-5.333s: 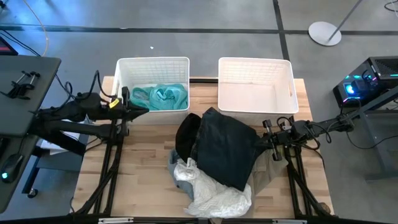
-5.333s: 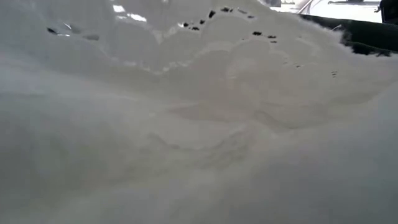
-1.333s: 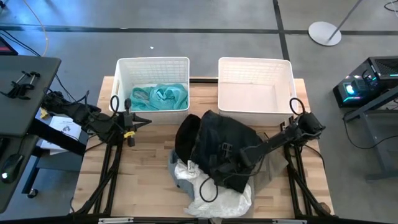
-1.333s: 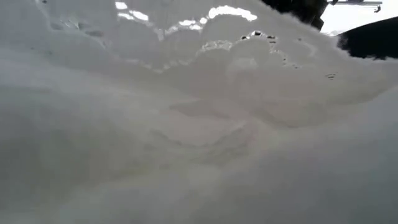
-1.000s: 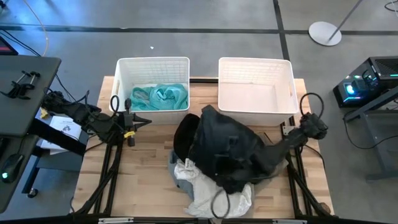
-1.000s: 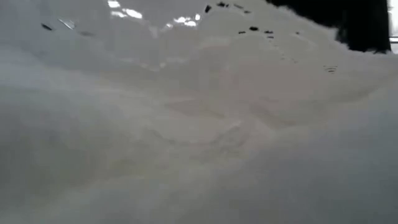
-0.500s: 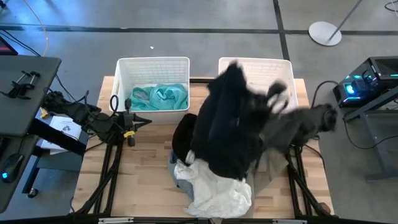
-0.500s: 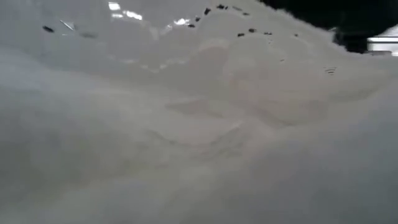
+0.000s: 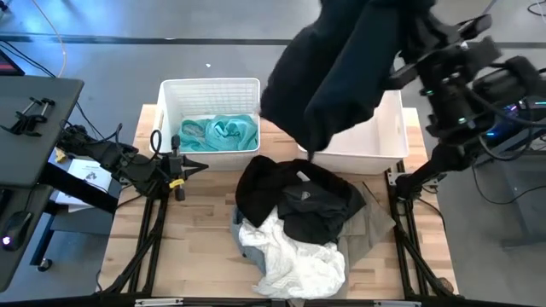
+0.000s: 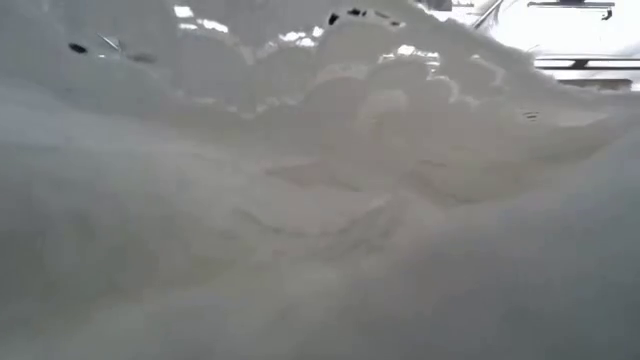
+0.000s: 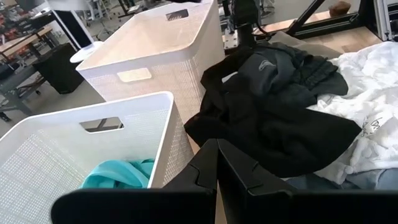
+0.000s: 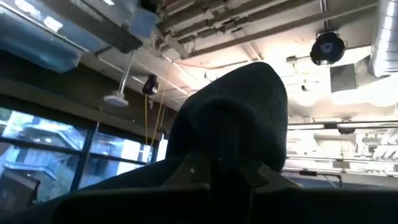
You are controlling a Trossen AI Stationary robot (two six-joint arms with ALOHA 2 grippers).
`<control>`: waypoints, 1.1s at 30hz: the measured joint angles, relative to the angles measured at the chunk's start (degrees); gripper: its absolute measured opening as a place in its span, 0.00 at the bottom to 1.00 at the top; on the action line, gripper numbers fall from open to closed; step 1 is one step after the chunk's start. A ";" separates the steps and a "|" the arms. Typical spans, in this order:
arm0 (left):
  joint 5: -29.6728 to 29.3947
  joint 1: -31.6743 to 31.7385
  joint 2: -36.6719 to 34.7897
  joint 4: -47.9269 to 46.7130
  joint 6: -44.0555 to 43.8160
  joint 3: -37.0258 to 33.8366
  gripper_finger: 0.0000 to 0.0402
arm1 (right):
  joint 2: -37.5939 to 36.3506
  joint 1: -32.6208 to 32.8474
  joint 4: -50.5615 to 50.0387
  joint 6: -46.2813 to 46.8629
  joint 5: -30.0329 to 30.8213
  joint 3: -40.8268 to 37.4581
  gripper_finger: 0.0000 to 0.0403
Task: Sort clothes
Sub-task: Put the dark blue pants into the right white laundry bin
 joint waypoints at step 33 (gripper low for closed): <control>0.04 0.00 0.01 2.08 1.49 0.00 0.00 | 3.37 -40.12 -96.03 76.37 -13.39 -0.63 0.01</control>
